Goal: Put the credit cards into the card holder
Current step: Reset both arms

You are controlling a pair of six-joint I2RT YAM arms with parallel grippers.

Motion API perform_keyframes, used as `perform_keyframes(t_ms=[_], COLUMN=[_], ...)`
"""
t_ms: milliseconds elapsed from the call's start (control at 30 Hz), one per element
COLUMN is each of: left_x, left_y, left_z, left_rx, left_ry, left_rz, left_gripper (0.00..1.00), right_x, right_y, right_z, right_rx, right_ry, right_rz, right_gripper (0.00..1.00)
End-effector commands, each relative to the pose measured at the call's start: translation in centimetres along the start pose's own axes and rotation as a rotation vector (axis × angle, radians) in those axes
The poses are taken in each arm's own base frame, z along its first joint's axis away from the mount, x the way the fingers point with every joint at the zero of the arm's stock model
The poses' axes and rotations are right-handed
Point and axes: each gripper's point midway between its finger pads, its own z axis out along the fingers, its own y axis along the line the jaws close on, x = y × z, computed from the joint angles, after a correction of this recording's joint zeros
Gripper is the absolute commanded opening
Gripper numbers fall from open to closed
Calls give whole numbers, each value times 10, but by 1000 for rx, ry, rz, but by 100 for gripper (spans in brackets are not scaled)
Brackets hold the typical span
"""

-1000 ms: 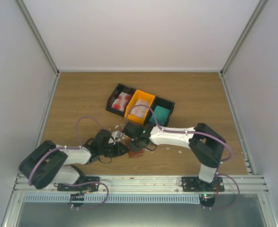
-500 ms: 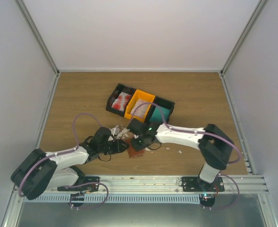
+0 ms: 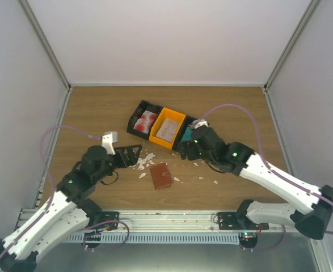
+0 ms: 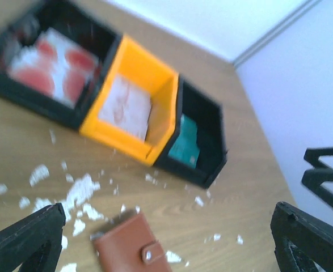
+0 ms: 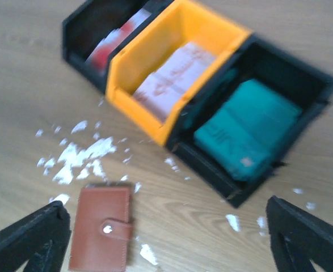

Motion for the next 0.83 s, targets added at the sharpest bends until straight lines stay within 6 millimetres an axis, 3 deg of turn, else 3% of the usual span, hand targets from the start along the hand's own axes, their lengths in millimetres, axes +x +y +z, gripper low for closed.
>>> perform_keyframes(t_ms=[0, 167, 333, 567, 800], left_x=[-55, -94, -108, -117, -115], left_y=[-2, -19, -20, -8, -7], left_z=[-58, -122, -164, -186, -185], left_rx=[-101, -97, -142, -242, -238], left_ry=[-210, -376, -448, -486, -494], left_rz=[83, 170, 261, 321, 331], left_gripper=[99, 99, 99, 99, 99], right_x=[-32, -48, -52, -50, -50], right_y=[-53, -84, -105, -130, -131], right_z=[-56, -117, -165, -197, -199], right_rx=[213, 278, 269, 322, 318], right_ry=[-184, -345, -469, -568, -585], right_rz=[8, 75, 152, 213, 221], right_gripper=[99, 100, 100, 100, 100])
